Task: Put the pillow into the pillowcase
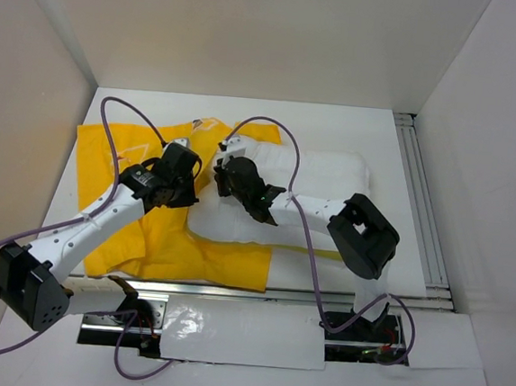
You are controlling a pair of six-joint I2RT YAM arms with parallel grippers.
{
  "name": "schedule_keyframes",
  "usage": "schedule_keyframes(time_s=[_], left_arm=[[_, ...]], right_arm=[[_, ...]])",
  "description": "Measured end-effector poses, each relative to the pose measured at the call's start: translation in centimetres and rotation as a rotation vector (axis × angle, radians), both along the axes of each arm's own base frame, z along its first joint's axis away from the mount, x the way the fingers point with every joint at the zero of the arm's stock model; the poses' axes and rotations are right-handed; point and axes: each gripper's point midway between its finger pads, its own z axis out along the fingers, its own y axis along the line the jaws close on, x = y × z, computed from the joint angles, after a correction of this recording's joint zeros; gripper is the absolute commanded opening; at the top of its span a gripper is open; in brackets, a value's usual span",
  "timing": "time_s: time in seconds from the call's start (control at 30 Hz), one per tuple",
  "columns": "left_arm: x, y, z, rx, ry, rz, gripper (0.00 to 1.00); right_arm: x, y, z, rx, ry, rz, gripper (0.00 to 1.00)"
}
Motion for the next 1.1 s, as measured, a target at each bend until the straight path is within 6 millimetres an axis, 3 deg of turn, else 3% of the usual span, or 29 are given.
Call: schedule_keyframes(time_s=[0.23,0.37,0.57,0.9,1.1], left_arm=[[0.0,-1.3,0.3,-0.047,-0.002,-0.039,0.0],[-0.2,-2.6,0.5,-0.069,-0.012,-0.081,0.0],[-0.6,-2.0,0.4,-0.045,-0.006,-0.063,0.0],[-0.9,-1.2,0.3,-0.037,-0.01,-0.013,0.0],[-1.9,-2.7,-0.2,-0.063,0.02,-0.068,0.0]], right_arm=[[1.0,-0.7,0.2,0.094,0.046,-0.146,0.0],[3.0,0.0,0.2,0.122,0.035,-0.256,0.0],[4.0,-0.1,0.2,0.184,0.069,-0.316,0.0],[7.4,-3.6,0.3,0.306,0.211,-0.33,0.0],[9.0,-6.2,1.3,0.401,0.255,-0.378,0.0]])
